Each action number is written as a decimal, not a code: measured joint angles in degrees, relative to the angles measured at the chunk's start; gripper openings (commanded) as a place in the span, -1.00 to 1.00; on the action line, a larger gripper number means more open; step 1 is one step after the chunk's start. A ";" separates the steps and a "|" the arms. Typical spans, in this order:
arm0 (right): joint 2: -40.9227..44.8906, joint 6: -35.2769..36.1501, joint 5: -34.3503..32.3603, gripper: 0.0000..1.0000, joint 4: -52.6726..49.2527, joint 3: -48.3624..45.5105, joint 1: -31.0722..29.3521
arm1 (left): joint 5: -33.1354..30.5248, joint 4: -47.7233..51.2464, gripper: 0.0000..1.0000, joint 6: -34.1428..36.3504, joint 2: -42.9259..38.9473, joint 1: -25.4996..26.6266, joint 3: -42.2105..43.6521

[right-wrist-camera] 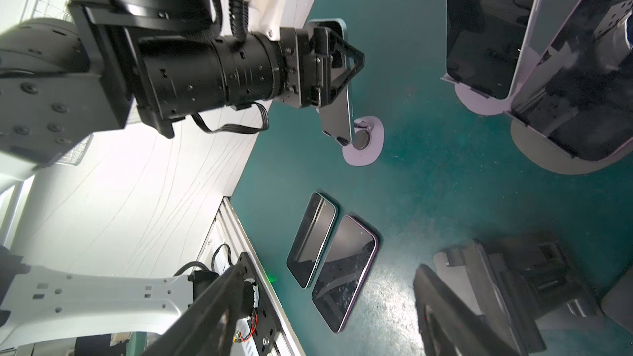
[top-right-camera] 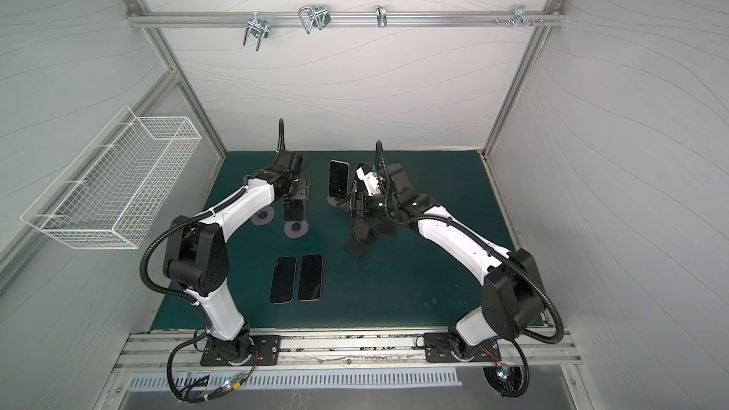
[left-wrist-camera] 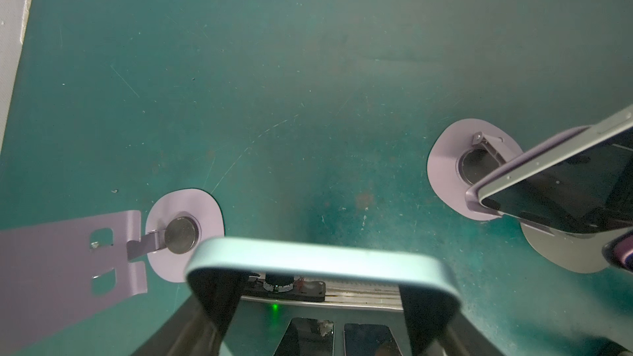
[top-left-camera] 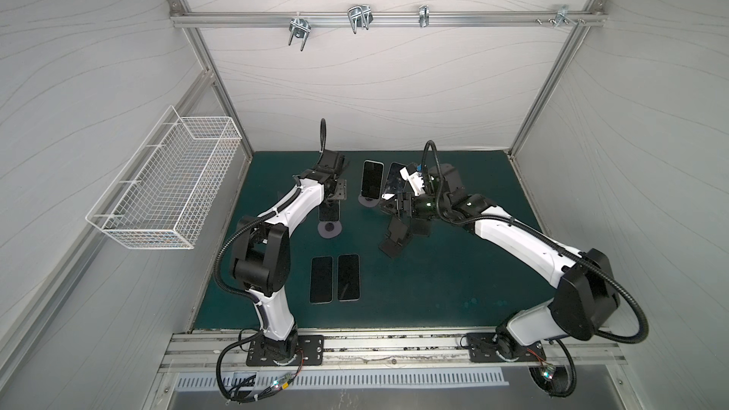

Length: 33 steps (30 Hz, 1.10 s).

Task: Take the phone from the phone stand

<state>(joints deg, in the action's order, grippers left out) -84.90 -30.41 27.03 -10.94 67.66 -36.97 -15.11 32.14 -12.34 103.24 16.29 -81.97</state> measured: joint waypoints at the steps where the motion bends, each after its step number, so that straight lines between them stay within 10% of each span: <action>1: 0.00 -0.09 -0.15 0.60 0.00 0.00 0.00 | 0.15 0.00 0.32 0.02 0.00 0.00 -0.02; 33: 5.07 -0.02 -2.86 0.63 -1.57 0.44 0.26 | 2.78 0.61 0.26 -0.35 -1.01 0.00 -0.11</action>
<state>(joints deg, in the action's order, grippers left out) -79.83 -30.44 24.16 -12.51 68.10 -36.71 -12.34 32.75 -12.69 102.24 16.29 -82.08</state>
